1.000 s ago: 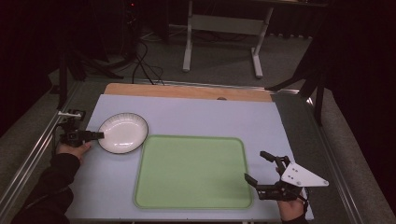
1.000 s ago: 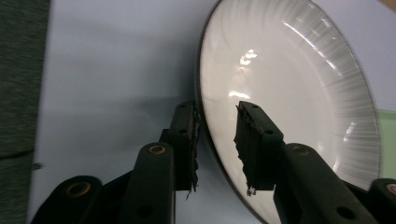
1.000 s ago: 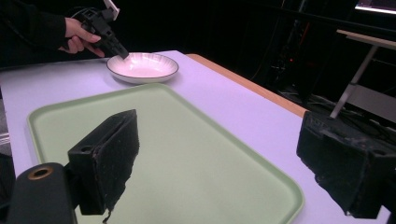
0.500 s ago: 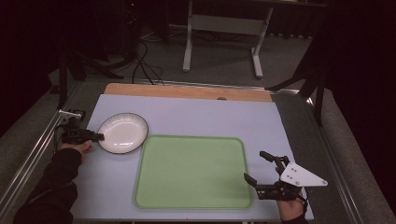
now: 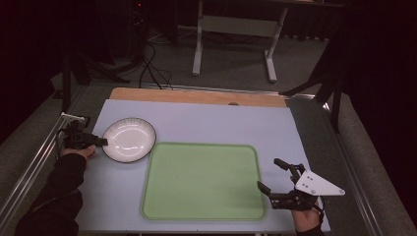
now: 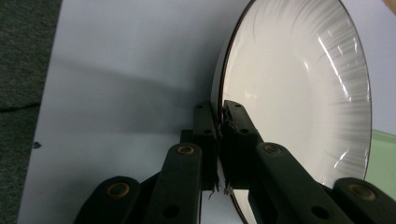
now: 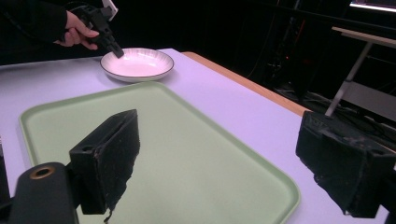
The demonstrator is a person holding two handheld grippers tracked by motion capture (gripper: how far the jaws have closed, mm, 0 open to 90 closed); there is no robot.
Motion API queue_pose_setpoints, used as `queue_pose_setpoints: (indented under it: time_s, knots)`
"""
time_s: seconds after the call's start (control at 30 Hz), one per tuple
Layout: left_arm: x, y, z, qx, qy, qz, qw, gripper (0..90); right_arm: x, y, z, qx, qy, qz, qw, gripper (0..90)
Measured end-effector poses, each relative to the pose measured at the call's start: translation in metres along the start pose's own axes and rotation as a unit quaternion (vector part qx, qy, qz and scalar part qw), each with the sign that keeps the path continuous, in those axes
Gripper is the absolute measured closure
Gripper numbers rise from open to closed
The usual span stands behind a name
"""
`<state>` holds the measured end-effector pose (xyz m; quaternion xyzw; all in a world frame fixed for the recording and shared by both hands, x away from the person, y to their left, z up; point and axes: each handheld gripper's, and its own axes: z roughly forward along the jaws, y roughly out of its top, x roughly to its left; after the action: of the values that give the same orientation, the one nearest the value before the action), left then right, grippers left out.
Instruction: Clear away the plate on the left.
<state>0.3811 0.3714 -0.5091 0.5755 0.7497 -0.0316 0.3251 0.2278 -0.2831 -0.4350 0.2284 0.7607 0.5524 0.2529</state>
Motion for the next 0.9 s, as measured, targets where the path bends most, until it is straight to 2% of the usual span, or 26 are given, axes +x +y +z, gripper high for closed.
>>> queue_pose_setpoints:
  time_s: [0.4,0.43,0.47,0.5,0.7,0.83,0.9]
  knots:
    - [-0.006,0.004,-0.009,-0.014,0.012,0.005,0.9998,86.7,-0.001,-0.001,0.0,0.0,-0.003,0.004,1.0,13.3]
    - [-0.006,0.005,-0.011,-0.018,0.008,0.0,0.9998,86.7,-0.001,-0.001,0.0,0.0,-0.003,0.004,1.0,13.3]
    - [-0.007,0.006,-0.012,-0.016,0.008,0.006,0.9998,86.4,-0.001,-0.001,0.0,0.0,-0.004,0.004,1.0,13.3]
    - [-0.007,0.006,-0.013,-0.019,0.004,0.003,0.9998,86.3,-0.001,-0.001,0.0,0.0,-0.004,0.004,1.0,13.3]
    - [-0.01,0.007,-0.019,-0.024,0.001,0.012,0.9996,85.7,-0.001,-0.001,0.0,0.0,-0.006,0.005,1.0,13.3]
    - [-0.008,0.004,-0.022,-0.026,-0.016,0.002,0.9995,85.7,-0.002,0.0,-0.001,-0.003,-0.007,0.006,1.0,13.3]
    - [-0.011,0.003,-0.025,-0.029,-0.018,0.001,0.9994,85.7,-0.002,-0.001,-0.001,-0.003,-0.008,0.006,0.9999,13.3]
